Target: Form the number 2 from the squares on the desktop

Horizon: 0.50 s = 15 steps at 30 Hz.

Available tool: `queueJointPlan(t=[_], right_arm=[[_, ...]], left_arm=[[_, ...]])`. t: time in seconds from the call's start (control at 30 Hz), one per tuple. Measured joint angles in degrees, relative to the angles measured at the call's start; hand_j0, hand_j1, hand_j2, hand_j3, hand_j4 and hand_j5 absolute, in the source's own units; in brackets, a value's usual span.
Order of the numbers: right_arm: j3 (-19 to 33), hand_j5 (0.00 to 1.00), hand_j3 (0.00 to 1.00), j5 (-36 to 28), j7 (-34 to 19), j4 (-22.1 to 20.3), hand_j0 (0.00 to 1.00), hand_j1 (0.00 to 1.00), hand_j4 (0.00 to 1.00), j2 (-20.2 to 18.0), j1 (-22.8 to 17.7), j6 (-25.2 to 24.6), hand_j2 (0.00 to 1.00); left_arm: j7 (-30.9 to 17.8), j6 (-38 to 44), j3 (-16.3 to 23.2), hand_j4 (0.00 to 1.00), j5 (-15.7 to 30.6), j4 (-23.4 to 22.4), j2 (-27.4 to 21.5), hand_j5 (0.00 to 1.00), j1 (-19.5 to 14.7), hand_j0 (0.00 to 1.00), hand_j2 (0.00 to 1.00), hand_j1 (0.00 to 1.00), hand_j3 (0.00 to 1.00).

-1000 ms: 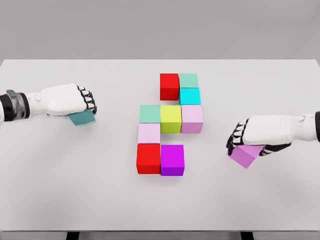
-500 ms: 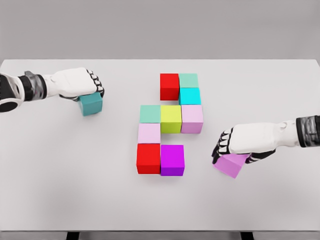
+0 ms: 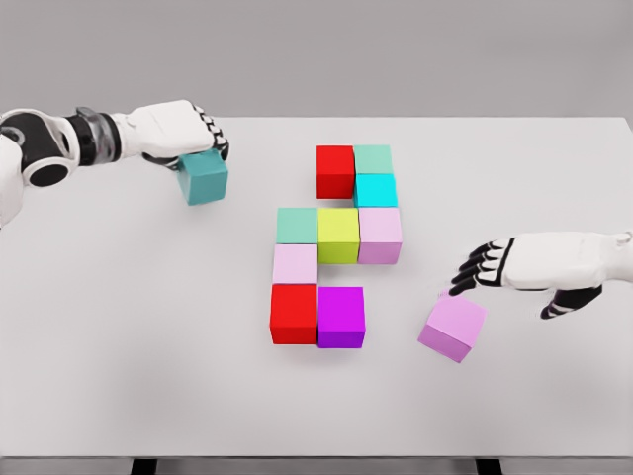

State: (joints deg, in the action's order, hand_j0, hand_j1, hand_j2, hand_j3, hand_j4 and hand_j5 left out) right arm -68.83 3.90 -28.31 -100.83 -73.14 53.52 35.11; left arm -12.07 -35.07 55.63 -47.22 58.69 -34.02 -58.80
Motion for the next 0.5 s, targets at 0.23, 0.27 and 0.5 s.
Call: queueJointPlan(t=[0.23,0.27,0.5], right_arm=[[-4.3,1.0,1.0,1.2,-0.3,1.1,1.0,1.0,1.0,-5.9,0.3,0.0,1.0],[-5.7,1.0,1.0,1.9,-0.3,1.2,1.0,1.0,1.0,-6.0,1.4,0.1,1.0],[-11.7,1.0,1.0,4.6,-0.4,1.3,1.0,1.0,1.0,-5.0,2.1,0.0,1.0]], left_arm=[[0.0,0.0,-0.1,0.6,0.0,-6.5,4.9,0.6,-2.7,0.6,0.6,0.6,0.6],[0.0,0.0,-0.1,0.64,0.0,-7.4,5.5,0.64,-3.0,0.64,0.64,0.64,0.64],[0.3,0.0,-1.0,1.0,0.8,-10.7,6.0,1.0,-3.7,1.0,1.0,1.0,1.0]])
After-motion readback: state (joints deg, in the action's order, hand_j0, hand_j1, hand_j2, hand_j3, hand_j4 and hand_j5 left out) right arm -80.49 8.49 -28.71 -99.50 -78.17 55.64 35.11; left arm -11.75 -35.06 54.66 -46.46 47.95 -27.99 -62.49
